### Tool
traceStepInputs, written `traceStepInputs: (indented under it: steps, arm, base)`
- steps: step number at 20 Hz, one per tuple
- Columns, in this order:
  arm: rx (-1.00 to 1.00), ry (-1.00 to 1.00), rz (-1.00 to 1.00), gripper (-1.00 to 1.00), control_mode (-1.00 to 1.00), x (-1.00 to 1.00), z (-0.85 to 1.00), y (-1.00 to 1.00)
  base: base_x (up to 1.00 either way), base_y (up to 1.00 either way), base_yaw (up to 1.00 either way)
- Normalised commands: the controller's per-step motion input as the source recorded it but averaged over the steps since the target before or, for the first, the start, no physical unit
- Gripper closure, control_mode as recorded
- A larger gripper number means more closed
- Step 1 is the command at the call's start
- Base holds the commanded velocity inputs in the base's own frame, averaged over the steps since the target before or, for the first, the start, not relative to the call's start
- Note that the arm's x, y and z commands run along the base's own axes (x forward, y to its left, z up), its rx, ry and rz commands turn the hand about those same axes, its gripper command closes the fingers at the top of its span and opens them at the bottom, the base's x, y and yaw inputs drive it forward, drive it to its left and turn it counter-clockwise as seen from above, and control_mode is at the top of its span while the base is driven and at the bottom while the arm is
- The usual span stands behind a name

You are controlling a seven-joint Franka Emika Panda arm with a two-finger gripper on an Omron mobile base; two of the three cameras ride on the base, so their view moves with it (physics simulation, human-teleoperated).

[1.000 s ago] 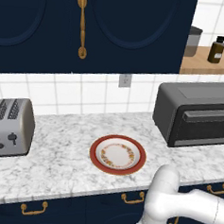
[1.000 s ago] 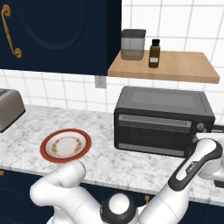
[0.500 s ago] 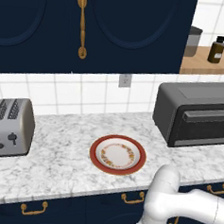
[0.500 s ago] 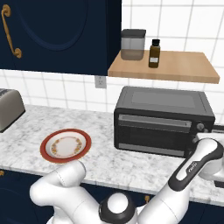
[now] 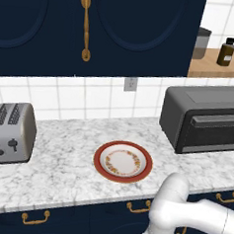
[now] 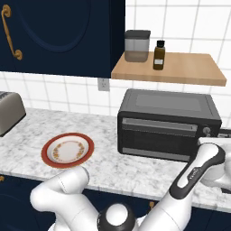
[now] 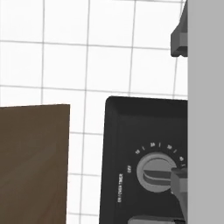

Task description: Pick up the kebab skewer and baguette bread, and place them inside the toaster oven. Close the toaster oven door and start by setting the timer.

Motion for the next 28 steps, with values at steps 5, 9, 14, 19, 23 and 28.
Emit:
traceStepInputs:
  steps: [5, 9, 14, 19, 23, 28]
  arm:
    - [0.0, 0.0, -0.05, -1.0, -1.0, 0.46, -0.01, 0.09]
    - [0.0, 0.0, -0.03, -1.0, -1.0, 0.18, 0.0, -0.11]
    - [0.0, 0.0, -0.02, -1.0, -1.0, -0.07, 0.06, -0.02]
    - [0.0, 0.0, -0.08, -1.0, -1.0, 0.0, 0.0, 0.02]
    - [0.0, 0.0, -0.08, -1.0, -1.0, 0.0, 0.0, 0.14]
    - [0.0, 0.0, -0.03, -1.0, -1.0, 0.0, 0.0, 0.23]
  base:
    - [0.0, 0.0, 0.0]
    - [0.0, 0.0, 0.0]
    - [0.0, 0.0, 0.0]
    - [0.0, 0.0, 0.0]
    - [0.0, 0.0, 0.0]
    - [0.0, 0.0, 0.0]
